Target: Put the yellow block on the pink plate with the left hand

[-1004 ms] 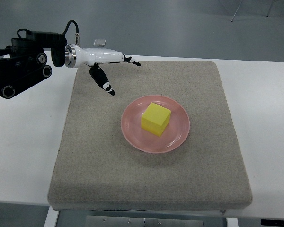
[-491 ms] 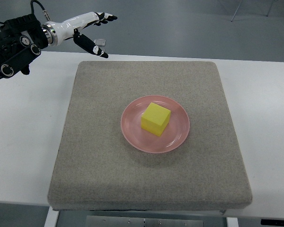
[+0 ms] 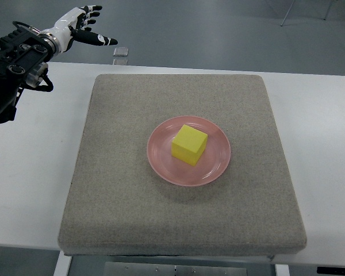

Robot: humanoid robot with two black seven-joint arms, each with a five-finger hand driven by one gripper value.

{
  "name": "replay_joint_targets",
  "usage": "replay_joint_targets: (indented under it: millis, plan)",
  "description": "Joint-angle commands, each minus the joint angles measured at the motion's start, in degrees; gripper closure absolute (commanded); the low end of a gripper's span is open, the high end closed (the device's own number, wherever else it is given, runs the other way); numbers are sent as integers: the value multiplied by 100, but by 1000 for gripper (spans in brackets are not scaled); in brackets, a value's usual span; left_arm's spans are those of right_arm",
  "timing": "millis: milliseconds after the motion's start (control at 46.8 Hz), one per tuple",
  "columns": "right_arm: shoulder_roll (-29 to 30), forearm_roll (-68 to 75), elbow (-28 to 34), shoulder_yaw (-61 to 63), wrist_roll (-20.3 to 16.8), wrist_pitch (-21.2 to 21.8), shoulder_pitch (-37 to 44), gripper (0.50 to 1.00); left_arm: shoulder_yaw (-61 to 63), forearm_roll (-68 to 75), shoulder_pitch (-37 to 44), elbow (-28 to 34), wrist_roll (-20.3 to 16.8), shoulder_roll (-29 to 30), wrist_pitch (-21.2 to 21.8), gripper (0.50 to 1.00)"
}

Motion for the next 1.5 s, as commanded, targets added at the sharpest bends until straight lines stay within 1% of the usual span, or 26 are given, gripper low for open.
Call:
replay_joint_targets:
  millis: [0, 85, 150, 214, 278, 321, 534, 791, 940, 1474]
  plan:
    - [0, -1, 0, 1, 0, -1, 0, 576, 0, -786, 49, 4, 12, -26, 34, 516]
    - [0, -1, 0, -8, 0, -1, 0, 576, 0, -1393, 155, -5, -14, -35, -37, 516]
    - [0, -1, 0, 1, 0, -1, 0, 576, 0, -1561, 295, -5, -75, -35, -72, 514]
    - [0, -1, 0, 1, 0, -1, 0, 576, -8, -1596, 427, -5, -329, -53, -133, 514]
    - [0, -1, 0, 1, 0, -1, 0, 576, -52, -1623, 515, 4, -584, -79, -300, 514]
    - [0, -1, 0, 1, 0, -1, 0, 576, -183, -1623, 568, 4, -682, -79, -388, 514]
    - [0, -1, 0, 1, 0, -1, 0, 576, -1554, -1632, 761, -31, -691, -105, -485, 510]
    - [0, -1, 0, 1, 0, -1, 0, 576, -1898, -1640, 761, 13, -691, -149, -476, 510]
    - [0, -1, 0, 1, 0, -1, 0, 576, -2390, -1772, 770, 13, -638, -114, -494, 510]
    - [0, -1, 0, -8, 0, -1, 0, 576, -2355, -1781, 805, 101, -656, -149, -415, 510]
